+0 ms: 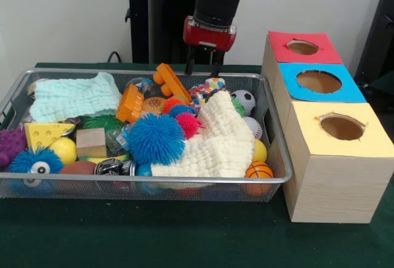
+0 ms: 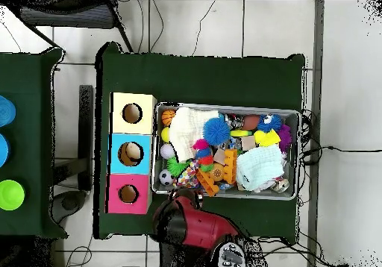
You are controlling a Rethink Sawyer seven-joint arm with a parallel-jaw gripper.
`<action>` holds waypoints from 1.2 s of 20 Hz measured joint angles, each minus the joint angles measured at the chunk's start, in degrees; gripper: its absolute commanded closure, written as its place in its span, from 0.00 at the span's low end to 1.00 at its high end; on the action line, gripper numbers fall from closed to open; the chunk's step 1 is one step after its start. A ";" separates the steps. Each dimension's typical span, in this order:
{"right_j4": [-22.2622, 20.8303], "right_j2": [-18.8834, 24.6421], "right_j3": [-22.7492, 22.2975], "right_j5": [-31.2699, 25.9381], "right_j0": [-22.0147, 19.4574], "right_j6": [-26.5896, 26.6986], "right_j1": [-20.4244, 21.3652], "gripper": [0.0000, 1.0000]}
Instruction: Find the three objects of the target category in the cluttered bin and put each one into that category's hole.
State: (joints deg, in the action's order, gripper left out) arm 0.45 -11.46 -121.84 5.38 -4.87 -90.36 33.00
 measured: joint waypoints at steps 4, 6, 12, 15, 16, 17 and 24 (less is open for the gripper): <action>0.12 0.98 0.19 2.39 -1.94 0.00 -2.58 0.00; 0.19 1.66 0.22 3.29 -2.79 0.00 -3.32 0.00; 0.68 3.51 0.23 5.46 -4.72 0.00 -4.99 0.00; 0.79 4.75 0.07 6.09 -6.22 -0.07 -5.51 0.00; 0.79 4.98 -0.01 6.23 -6.53 -0.14 -5.56 0.00; 0.82 5.40 -0.21 6.57 -7.14 -0.29 -5.58 0.00; 2.11 6.16 -0.91 7.07 -7.75 -1.21 -5.28 0.00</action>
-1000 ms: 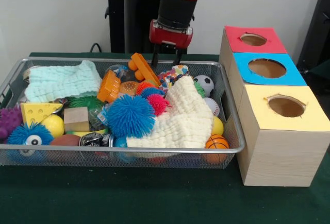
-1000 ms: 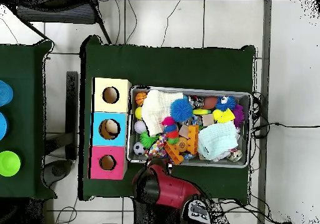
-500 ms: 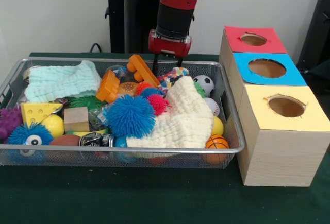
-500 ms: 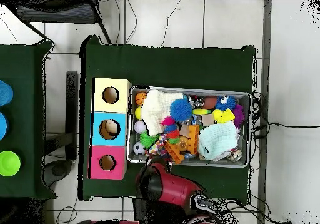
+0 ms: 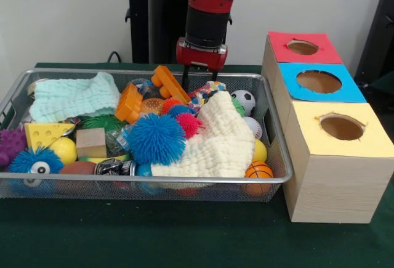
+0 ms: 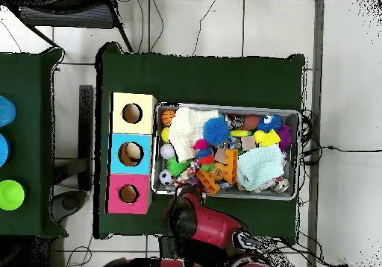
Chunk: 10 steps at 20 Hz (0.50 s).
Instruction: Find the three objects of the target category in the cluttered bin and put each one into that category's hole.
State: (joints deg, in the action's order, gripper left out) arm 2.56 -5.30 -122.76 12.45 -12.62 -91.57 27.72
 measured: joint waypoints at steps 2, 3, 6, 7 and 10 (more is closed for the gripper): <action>0.60 0.26 -0.26 -0.15 0.31 -0.39 0.37 0.00; 0.79 0.38 -0.34 -0.31 0.48 -0.52 0.54 0.00; 1.42 0.83 -0.69 -1.47 1.28 -0.85 1.56 0.00; 1.66 0.92 -0.80 -2.25 1.65 -0.88 2.09 0.00; 2.23 0.93 -0.94 -5.01 2.60 -0.88 3.52 0.00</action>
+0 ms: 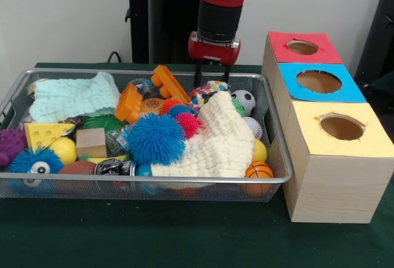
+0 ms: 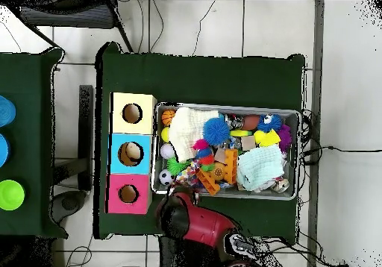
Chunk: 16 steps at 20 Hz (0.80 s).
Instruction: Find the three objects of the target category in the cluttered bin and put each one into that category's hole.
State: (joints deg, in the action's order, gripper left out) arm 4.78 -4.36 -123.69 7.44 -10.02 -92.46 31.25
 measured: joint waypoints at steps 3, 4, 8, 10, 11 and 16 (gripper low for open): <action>0.86 -0.22 0.15 -5.07 1.70 0.00 2.49 0.00; 0.98 -0.32 0.21 -5.80 2.00 0.00 2.88 0.00; 1.70 -1.21 0.51 -10.77 4.11 0.00 5.08 0.00; 1.91 -1.89 0.71 -12.48 5.14 0.00 5.63 0.00; 1.95 -2.08 0.78 -12.84 5.43 0.00 5.77 0.00; 2.11 -3.44 1.32 -13.74 7.01 0.00 6.50 0.00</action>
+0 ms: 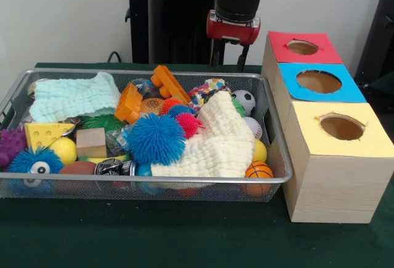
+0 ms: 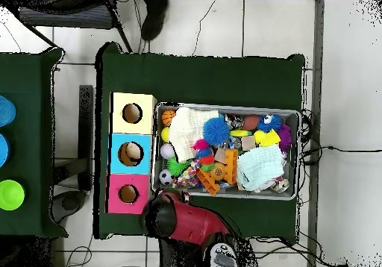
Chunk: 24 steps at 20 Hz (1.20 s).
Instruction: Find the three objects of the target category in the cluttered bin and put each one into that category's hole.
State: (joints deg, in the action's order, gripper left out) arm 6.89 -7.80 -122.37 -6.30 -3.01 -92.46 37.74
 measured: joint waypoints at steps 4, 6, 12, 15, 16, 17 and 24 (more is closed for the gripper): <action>-0.01 -1.21 0.87 0.00 0.55 0.00 -0.12 0.00; -0.01 -1.44 1.10 0.07 0.48 0.00 -0.30 0.00; -0.01 -1.60 1.82 1.51 -0.92 0.00 -1.00 0.00; -0.01 -1.60 2.27 2.18 -1.79 0.00 -1.30 0.00; -0.01 -1.60 2.44 2.39 -2.05 0.00 -1.44 0.00; 0.00 -1.60 2.71 2.63 -2.42 0.00 -1.70 0.00; 0.11 -1.32 3.62 4.32 -4.57 0.00 -4.31 0.00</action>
State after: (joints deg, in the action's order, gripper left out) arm 7.00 -9.13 -118.76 -1.98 -7.58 -92.46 33.43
